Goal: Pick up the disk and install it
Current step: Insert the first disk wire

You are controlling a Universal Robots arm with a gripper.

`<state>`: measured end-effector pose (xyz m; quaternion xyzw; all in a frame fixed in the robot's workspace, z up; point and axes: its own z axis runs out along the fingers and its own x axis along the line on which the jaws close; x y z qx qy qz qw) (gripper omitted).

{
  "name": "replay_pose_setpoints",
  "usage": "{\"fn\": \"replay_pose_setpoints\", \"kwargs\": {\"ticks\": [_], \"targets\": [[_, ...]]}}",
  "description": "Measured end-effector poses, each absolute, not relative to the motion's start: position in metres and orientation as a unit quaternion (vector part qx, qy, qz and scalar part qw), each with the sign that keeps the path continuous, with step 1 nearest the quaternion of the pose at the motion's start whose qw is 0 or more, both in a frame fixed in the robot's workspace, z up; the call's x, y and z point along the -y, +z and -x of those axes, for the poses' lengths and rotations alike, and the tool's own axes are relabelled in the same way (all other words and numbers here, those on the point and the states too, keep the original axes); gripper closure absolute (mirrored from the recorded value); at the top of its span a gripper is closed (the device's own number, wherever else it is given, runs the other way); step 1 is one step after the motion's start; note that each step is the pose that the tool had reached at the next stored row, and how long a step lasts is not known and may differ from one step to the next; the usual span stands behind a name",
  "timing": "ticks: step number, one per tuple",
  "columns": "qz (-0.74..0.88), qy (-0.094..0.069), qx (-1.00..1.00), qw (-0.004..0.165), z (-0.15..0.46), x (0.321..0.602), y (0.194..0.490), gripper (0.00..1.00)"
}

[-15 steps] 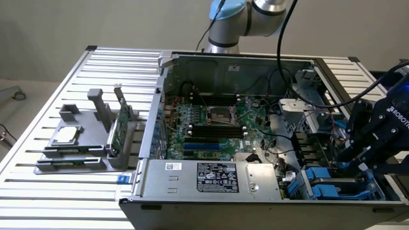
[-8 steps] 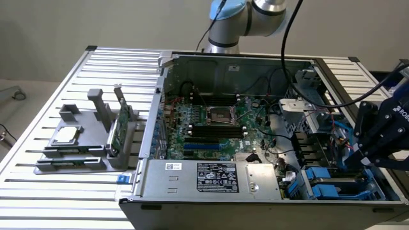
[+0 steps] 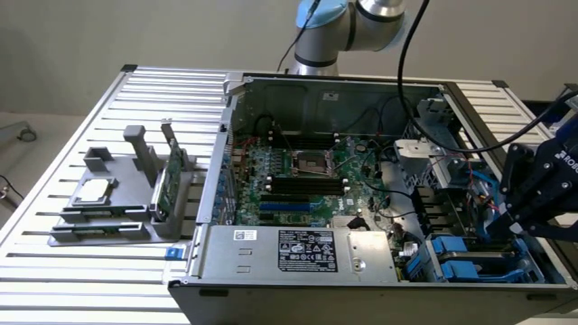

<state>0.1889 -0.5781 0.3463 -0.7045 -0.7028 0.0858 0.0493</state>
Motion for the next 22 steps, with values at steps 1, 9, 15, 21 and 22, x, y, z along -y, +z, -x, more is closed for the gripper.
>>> {"fn": "replay_pose_setpoints", "kwargs": {"ticks": [1,9,15,21,22], "targets": [[0.704,0.086,0.703,0.049,-0.188,0.578,0.346,0.89],[0.703,0.086,0.704,0.049,-0.166,0.581,0.346,0.89],[0.703,0.086,0.705,0.049,-0.145,0.582,0.351,0.89],[0.702,0.085,0.705,0.050,-0.136,0.583,0.354,0.89],[0.702,0.085,0.706,0.049,-0.136,0.583,0.354,0.89]]}}
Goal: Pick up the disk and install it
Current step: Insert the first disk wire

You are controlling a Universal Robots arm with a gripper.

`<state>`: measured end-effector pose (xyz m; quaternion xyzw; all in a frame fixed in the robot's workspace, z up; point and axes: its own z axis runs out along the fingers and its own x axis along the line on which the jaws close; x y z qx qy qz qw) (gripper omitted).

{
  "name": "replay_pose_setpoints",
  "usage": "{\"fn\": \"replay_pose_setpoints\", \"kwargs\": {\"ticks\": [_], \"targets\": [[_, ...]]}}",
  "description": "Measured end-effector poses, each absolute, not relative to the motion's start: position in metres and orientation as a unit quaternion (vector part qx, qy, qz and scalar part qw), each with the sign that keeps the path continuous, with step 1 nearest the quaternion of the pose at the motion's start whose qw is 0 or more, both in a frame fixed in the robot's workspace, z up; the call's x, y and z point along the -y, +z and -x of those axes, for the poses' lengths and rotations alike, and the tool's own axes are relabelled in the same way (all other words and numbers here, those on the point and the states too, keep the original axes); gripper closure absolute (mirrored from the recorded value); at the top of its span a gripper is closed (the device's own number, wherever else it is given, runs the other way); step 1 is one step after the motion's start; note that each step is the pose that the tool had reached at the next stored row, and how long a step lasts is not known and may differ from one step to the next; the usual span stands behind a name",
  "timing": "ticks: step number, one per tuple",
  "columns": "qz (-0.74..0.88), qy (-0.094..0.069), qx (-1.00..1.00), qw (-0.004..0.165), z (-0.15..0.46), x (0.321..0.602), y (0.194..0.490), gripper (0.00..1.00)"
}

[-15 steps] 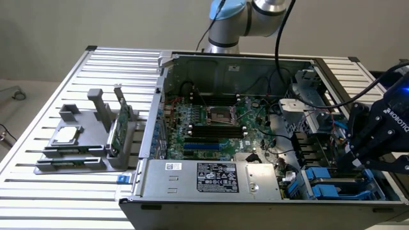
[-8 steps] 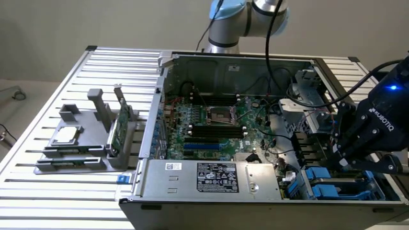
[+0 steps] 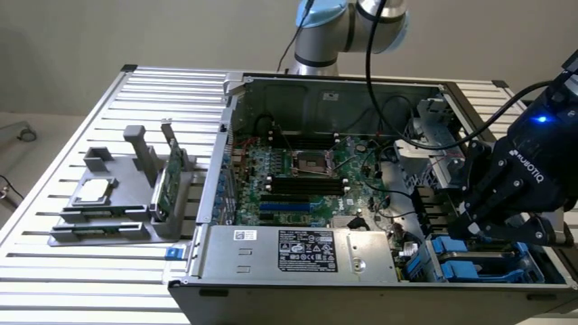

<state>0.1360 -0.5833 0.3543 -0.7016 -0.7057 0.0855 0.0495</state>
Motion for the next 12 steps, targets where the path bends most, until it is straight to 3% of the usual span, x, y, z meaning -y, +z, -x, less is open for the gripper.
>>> {"fn": "replay_pose_setpoints", "kwargs": {"ticks": [12], "targets": [[0.698,0.086,0.709,0.049,-0.1360,0.5833,0.3543,0.89]]}}
